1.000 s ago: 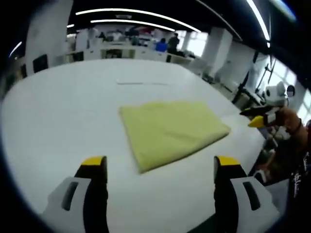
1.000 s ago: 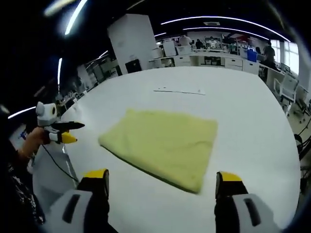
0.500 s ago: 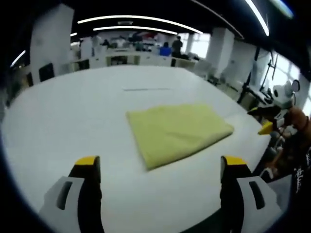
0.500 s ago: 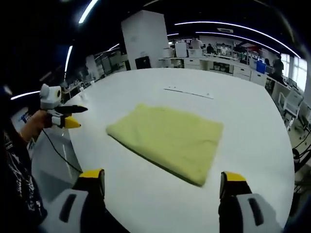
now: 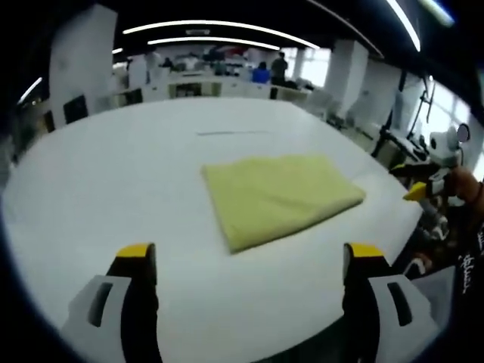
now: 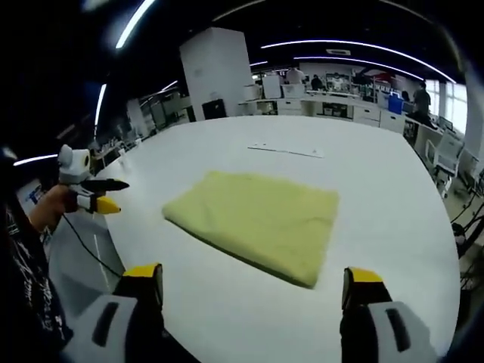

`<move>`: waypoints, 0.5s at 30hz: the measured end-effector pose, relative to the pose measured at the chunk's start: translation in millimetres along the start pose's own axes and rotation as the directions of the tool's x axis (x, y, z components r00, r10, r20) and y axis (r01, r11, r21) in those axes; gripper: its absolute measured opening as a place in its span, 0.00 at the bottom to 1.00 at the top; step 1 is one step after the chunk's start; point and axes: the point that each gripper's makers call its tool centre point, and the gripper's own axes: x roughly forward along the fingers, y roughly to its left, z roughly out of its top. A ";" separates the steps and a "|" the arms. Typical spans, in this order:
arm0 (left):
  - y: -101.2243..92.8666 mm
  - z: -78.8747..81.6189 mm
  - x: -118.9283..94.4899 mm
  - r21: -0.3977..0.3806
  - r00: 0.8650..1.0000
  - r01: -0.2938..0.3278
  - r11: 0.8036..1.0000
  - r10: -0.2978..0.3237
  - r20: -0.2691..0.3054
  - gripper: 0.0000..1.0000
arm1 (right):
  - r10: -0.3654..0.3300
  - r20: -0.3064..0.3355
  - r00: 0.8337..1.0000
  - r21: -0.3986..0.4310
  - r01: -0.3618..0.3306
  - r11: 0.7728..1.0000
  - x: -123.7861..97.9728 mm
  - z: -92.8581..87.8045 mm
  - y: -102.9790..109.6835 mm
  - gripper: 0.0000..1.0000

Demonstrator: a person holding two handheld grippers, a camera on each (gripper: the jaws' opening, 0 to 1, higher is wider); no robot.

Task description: Fold the garment on the visible template until the final outline fits inside the template.

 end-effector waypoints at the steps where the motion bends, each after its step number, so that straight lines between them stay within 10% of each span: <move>1: 0.2 0.6 -0.8 -0.003 1.000 0.001 1.000 -0.001 0.003 0.99 | -0.001 -0.006 1.000 0.000 0.001 1.000 -0.2 -0.3 0.1 1.00; 15: -5.3 2.5 -3.6 -0.008 0.999 0.034 0.999 -0.034 0.010 0.99 | 0.019 -0.063 0.998 -0.043 -0.022 0.999 1.8 -4.7 10.7 1.00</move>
